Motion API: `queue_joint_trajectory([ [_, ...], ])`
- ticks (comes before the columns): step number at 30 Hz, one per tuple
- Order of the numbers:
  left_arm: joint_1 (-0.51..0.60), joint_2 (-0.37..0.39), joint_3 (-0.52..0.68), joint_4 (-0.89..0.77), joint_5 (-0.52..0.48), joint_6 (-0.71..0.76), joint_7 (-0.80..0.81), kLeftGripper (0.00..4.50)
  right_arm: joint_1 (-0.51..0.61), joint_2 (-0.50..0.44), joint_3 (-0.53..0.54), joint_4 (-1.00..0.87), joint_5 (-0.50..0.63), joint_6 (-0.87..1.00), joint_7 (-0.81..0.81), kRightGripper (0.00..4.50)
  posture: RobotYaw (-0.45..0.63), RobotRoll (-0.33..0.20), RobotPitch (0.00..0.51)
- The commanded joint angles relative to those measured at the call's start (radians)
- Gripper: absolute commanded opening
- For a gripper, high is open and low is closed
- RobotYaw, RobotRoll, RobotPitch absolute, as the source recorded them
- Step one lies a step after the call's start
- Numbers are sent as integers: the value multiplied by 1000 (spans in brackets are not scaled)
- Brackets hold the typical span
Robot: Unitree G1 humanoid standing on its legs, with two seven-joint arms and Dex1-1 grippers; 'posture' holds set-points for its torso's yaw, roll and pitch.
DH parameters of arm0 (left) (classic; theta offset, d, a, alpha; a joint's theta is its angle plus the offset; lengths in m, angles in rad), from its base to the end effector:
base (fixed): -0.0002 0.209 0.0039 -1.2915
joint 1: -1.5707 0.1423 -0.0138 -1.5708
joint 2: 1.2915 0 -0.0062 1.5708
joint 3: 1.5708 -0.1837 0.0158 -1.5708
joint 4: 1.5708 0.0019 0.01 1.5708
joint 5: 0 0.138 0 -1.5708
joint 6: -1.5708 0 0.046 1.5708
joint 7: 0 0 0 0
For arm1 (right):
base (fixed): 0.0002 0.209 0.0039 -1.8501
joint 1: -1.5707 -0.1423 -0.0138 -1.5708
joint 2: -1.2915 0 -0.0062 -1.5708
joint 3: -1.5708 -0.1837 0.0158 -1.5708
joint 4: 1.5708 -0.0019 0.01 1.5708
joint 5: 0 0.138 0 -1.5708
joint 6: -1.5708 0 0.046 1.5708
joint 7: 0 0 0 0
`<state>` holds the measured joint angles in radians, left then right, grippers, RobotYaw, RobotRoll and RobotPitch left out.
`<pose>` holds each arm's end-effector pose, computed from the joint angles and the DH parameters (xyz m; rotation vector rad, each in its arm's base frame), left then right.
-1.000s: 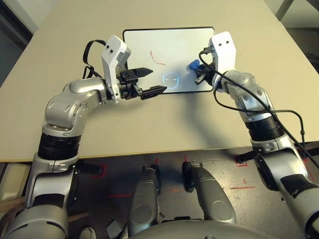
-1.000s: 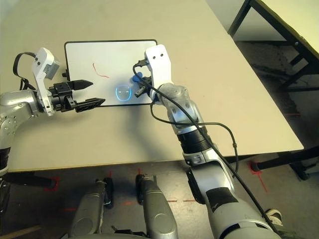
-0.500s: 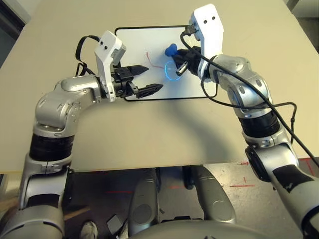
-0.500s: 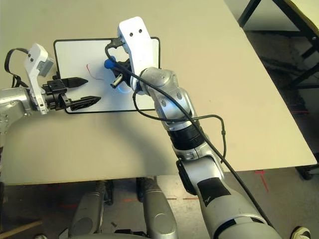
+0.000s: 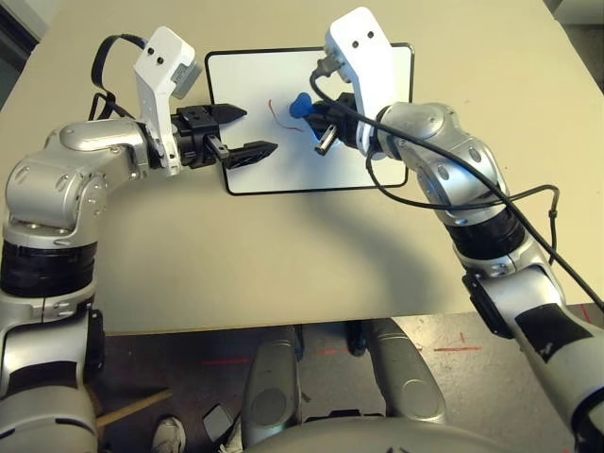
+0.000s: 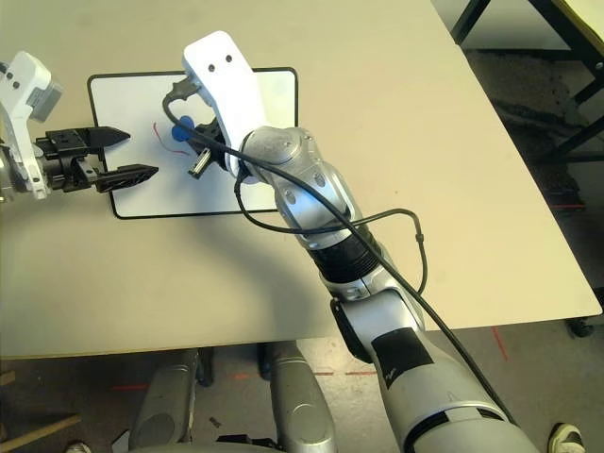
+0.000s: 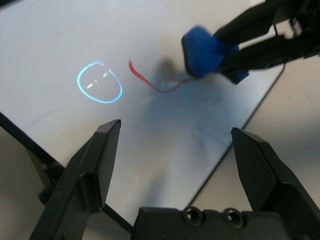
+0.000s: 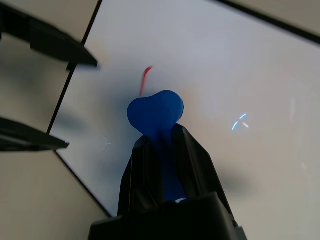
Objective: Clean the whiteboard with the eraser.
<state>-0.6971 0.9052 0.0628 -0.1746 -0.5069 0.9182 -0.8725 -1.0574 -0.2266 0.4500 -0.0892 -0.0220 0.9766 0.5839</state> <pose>0.2576 0.2520 0.2694 0.3536 0.2001 -0.7943 0.2831 -0.0484 0.2576 -0.6641 0.0437 0.8670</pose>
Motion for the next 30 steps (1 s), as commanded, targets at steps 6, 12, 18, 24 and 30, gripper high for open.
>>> queue_joint_trajectory([
  [6, 26, 13, 9, -10, -17, 33, -9, 4500, -35, -5, 126, 84, -75, -85, 34, 420, 14, 0, 296],
  [12, 34, 13, 12, -5, -19, 27, -11, 4500, -76, -3, 126, 150, -117, -137, 42, 420, 10, 0, 295],
  [18, 41, 20, 19, 0, -20, 27, -15, 4500, -104, -17, 135, 188, -151, -168, 72, 420, 10, 0, 294],
  [24, 51, 27, 27, 7, -16, 24, -16, 4500, -63, -49, 188, 146, -186, -162, 139, 420, 11, 0, 290],
  [30, 77, 28, 35, 4, -14, 28, -3, 4500, -48, -45, 197, 149, -210, -176, 165, 419, 20, 0, 286],
])
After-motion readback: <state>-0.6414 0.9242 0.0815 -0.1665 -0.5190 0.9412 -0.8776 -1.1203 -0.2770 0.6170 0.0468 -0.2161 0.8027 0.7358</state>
